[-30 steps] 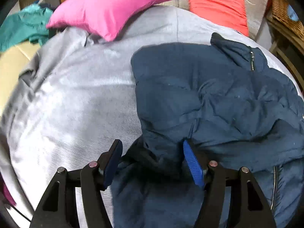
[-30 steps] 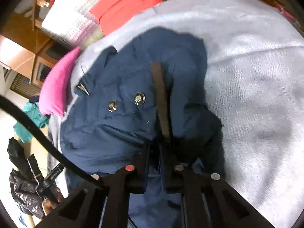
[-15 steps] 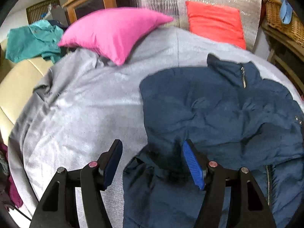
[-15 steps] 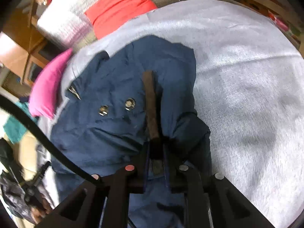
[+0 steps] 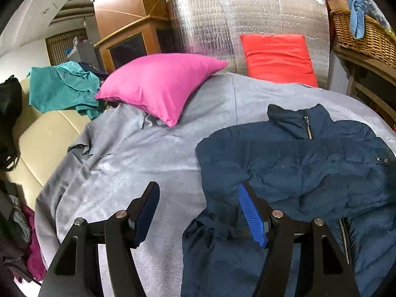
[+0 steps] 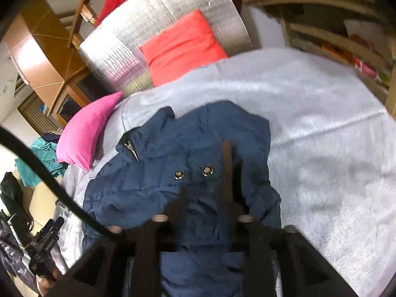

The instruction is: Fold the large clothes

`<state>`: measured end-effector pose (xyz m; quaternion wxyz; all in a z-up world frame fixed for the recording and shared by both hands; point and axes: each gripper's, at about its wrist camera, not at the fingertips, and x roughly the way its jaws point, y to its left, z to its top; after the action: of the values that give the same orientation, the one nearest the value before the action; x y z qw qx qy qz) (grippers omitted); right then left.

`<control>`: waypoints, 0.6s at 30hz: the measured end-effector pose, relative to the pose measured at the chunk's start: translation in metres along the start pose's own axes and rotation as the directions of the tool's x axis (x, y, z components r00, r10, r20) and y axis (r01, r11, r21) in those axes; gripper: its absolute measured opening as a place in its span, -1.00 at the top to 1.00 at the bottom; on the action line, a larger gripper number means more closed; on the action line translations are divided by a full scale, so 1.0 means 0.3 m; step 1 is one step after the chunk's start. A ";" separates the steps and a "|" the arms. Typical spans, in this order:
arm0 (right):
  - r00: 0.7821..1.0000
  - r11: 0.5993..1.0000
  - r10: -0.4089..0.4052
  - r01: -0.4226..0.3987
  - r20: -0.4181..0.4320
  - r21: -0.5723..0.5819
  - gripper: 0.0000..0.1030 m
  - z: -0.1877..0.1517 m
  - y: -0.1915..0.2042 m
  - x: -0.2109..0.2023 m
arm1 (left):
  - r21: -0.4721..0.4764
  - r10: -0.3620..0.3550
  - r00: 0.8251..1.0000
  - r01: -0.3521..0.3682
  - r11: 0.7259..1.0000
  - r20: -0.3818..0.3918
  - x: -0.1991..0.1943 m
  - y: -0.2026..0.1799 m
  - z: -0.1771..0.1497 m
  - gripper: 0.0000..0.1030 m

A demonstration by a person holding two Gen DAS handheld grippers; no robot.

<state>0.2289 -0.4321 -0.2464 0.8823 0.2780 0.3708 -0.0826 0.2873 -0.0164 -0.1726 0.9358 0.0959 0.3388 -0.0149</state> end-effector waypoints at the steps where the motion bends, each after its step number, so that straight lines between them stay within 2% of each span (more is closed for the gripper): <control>1: 1.000 1.000 -0.002 0.002 0.015 -0.012 -0.13 -0.003 0.010 -0.014 | -0.001 0.001 1.000 -0.001 1.000 0.008 -0.008 0.003 -0.001 -0.30; 2: 1.000 1.000 -0.002 0.003 0.027 -0.024 -0.21 -0.006 0.021 -0.026 | 0.000 0.003 1.000 -0.003 1.000 0.018 -0.019 0.006 -0.001 -0.30; 8: 1.000 0.999 0.013 -0.011 0.028 -0.051 -0.21 -0.054 0.074 -0.105 | 0.018 0.020 0.998 -0.021 1.000 0.054 -0.068 0.019 -0.004 -0.30; 14: 0.999 0.996 0.022 -0.018 0.045 -0.087 -0.21 -0.124 0.112 -0.239 | 0.022 0.036 0.996 -0.038 0.999 0.087 -0.130 0.042 -0.021 -0.30; 18: 0.998 0.990 0.020 -0.011 0.059 -0.141 -0.25 -0.180 0.122 -0.352 | 0.003 0.001 0.999 -0.002 1.000 0.053 -0.166 0.065 -0.081 -0.34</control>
<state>0.1338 -0.3781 -0.1874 0.9111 0.2152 0.3467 -0.0578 0.2355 0.0055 -0.1558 0.9444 0.0971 0.3135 -0.0172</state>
